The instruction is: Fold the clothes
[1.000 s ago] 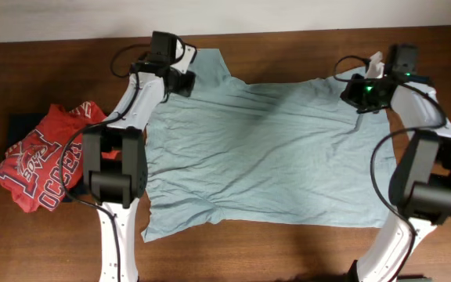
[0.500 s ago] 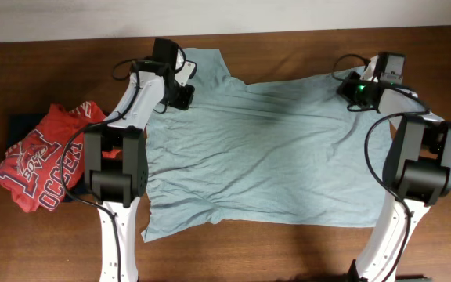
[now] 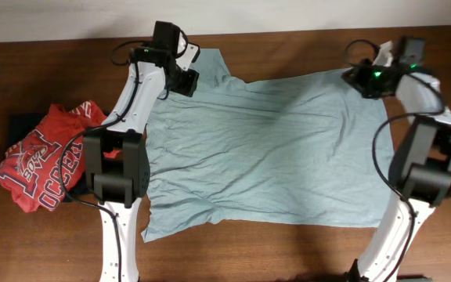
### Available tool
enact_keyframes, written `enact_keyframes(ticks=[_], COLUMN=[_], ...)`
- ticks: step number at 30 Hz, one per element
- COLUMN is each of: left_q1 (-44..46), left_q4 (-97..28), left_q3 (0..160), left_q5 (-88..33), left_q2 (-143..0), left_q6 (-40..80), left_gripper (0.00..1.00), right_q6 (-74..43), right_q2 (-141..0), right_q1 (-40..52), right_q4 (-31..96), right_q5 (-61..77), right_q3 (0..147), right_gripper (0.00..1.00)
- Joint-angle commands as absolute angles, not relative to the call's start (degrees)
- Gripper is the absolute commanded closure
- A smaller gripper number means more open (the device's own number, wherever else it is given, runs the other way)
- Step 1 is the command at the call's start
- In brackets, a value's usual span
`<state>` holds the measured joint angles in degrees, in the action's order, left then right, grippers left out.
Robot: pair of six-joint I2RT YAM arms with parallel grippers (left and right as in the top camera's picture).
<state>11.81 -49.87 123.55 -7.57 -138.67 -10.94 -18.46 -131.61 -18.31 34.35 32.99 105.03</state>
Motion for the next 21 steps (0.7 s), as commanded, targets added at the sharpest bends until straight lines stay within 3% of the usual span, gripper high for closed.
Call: enact_keyframes(ticks=[1, 8, 13, 21], left_q1=[12.62, 14.46, 14.52, 14.52], left_q4=[-51.4, -59.22, -66.5, -77.21], left_q3=[126.45, 127.68, 127.81, 129.93], left_q5=[-9.89, -9.63, -8.97, 0.4], left_q2=[-138.65, -138.63, -138.17, -126.43], left_q6=[-14.37, -16.34, -16.32, -14.13], left_gripper=[0.46, 0.47, 0.68, 0.67], right_q6=[-7.18, -0.97, -0.86, -2.44], right_q2=[-121.62, -107.31, -99.37, -89.93], right_q1=[-20.4, -18.87, -16.12, -14.63], right_q4=[45.41, 65.36, 71.42, 78.13], right_q5=[36.62, 27.22, 20.47, 18.55], right_q3=[109.45, 109.47, 109.47, 109.47], right_gripper=[0.72, 0.71, 0.71, 0.7])
